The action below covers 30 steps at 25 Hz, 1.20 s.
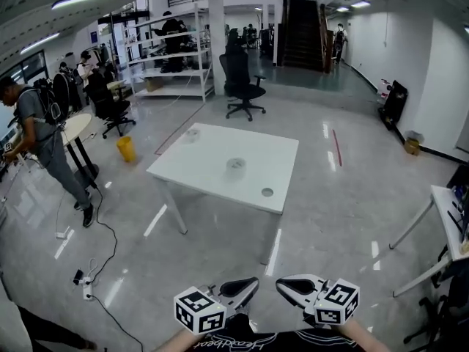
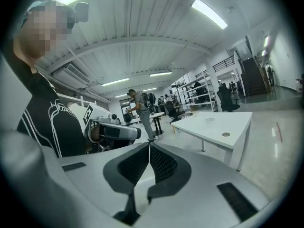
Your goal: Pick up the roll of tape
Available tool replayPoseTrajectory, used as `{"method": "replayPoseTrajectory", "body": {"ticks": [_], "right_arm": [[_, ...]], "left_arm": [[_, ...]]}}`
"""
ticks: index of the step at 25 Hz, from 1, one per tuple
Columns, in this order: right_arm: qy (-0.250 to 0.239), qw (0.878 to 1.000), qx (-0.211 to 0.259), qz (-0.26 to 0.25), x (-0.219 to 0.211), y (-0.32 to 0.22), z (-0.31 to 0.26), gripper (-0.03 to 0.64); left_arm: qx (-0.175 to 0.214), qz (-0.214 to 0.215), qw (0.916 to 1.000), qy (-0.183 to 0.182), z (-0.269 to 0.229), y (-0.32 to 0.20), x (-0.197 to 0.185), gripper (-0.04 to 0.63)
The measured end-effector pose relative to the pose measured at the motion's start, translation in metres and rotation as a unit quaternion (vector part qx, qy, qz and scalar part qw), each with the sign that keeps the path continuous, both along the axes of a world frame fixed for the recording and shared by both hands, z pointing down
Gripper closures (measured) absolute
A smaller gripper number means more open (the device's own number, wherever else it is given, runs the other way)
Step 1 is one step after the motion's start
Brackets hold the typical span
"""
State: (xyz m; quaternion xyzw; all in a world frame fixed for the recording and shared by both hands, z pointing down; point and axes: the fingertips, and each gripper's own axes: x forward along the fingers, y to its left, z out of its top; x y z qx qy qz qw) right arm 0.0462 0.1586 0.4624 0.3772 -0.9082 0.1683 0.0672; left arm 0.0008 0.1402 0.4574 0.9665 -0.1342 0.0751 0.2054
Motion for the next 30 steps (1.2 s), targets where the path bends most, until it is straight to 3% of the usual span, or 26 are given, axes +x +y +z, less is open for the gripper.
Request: {"method": "replayPoseTrajectory", "body": {"ticks": [6,12,16,30], "right_arm": [[-0.001,1.000,-0.020,0.002,-0.010,-0.132,0.009,0.603],[0.037,0.999,0.021,0.008,-0.008,-0.241,-0.016,0.603],[0.048,0.999,0.002,0.012,0.000,-0.270,-0.004,0.603],[0.015,1.000,-0.010,-0.022,0.025,-0.371,0.009,0.603]], "left_arm": [[-0.002,0.002,0.9999,-0.015,0.003,-0.127,-0.011,0.592],[0.023,-0.007,0.9995,-0.022,-0.014,-0.227,-0.013,0.592],[0.025,-0.011,0.9993,-0.027,-0.015,-0.261,-0.012,0.592],[0.008,-0.032,0.9983,-0.047,0.003,-0.359,0.020,0.592]]}}
